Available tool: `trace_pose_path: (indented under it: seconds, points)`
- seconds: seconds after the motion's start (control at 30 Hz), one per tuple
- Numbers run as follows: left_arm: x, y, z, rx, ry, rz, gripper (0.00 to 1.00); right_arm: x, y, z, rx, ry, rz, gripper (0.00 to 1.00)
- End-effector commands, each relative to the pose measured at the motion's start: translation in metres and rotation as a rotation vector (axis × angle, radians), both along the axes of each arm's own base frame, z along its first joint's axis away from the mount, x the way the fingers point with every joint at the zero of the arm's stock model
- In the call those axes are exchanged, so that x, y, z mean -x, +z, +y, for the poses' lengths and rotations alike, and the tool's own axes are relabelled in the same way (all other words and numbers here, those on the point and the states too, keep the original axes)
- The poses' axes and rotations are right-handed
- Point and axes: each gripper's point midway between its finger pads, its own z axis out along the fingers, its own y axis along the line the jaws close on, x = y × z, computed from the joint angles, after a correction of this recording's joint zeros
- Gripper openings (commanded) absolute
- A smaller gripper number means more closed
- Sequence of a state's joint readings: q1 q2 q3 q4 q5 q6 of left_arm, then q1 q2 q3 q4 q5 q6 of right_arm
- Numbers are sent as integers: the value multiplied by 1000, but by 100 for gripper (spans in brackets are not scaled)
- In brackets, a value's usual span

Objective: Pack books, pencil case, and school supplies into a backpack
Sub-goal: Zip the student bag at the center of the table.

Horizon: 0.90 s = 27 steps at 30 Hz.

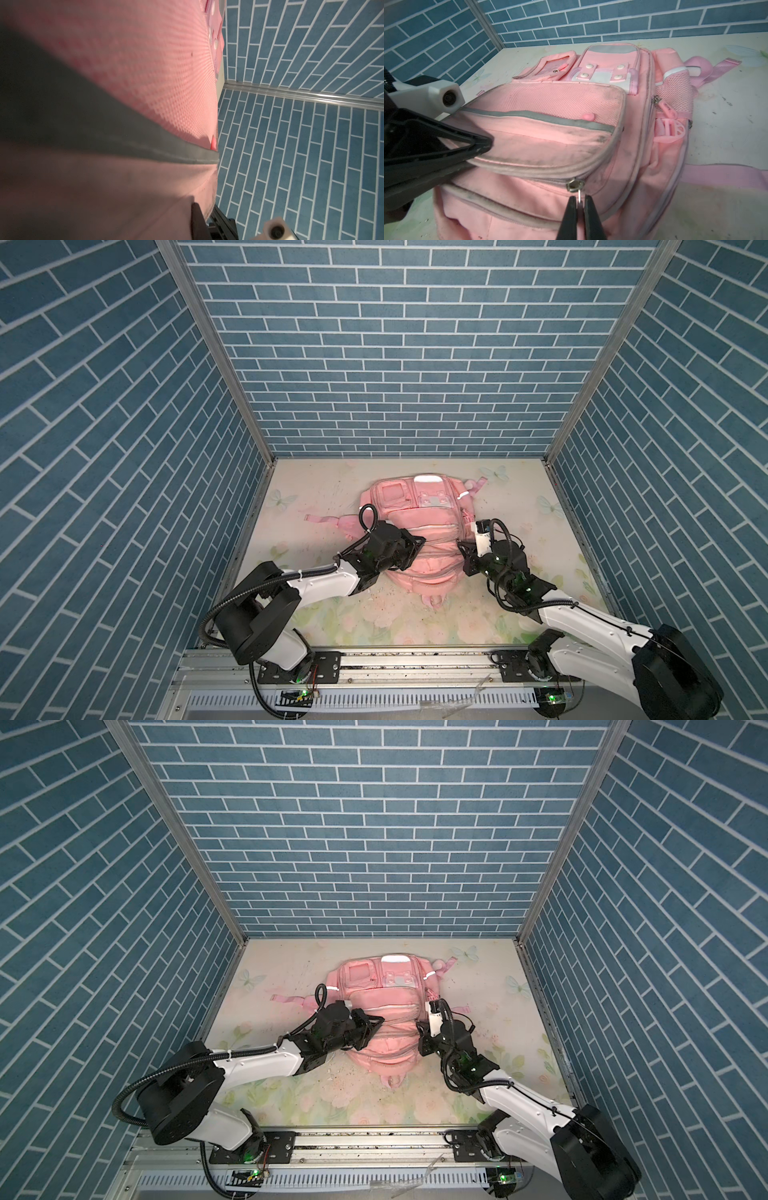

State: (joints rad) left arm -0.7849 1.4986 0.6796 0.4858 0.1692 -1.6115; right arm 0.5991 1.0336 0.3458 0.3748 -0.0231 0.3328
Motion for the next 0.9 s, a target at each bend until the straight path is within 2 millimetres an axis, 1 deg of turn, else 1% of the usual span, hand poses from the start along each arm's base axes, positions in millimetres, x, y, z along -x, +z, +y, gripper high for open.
trace_pose_path:
  seconds: [0.0, 0.17, 0.27, 0.37, 0.5, 0.57, 0.67, 0.7, 0.73, 0.77, 0.8, 0.83, 0.87]
  points:
    - [-5, -6, 29, -54, 30, -19, 0, -33, 11, -51, 5, -229, -49, 0]
    - [5, -8, 43, -64, -11, -13, 0, -52, 7, -66, -6, -246, -18, 0]
    - [5, -6, 50, -58, -27, -18, 0, -60, 4, -65, -19, -206, -3, 0]
    - [3, -1, 47, -53, -61, -30, 0, -69, 0, -61, 0, -175, 24, 0]
    - [1, 2, 38, -42, -109, -42, 0, -78, -6, -58, 15, -160, 73, 0]
    - [-2, 5, 36, -39, -115, -54, 0, -78, -3, -54, 2, -140, 69, 0]
    - [-7, 16, 37, -51, -107, -97, 0, -76, 5, -50, -16, -117, 57, 0]
    - [-9, 23, 37, -63, -105, -119, 0, -75, 8, -51, -15, -125, 59, 6]
    - [-10, 28, 38, -76, -105, -142, 10, -74, 10, -53, -9, -135, 66, 16]
    - [-11, 36, 41, -96, -103, -169, 23, -73, 12, -58, 0, -157, 72, 26]
    - [-12, 42, 43, -126, -102, -194, 32, -71, 15, -63, 9, -185, 76, 33]
    - [-12, 50, 45, -150, -104, -225, 38, -69, 18, -68, 13, -207, 77, 40]
    - [-13, 55, 49, -187, -101, -251, 44, -67, 22, -73, 17, -231, 72, 50]
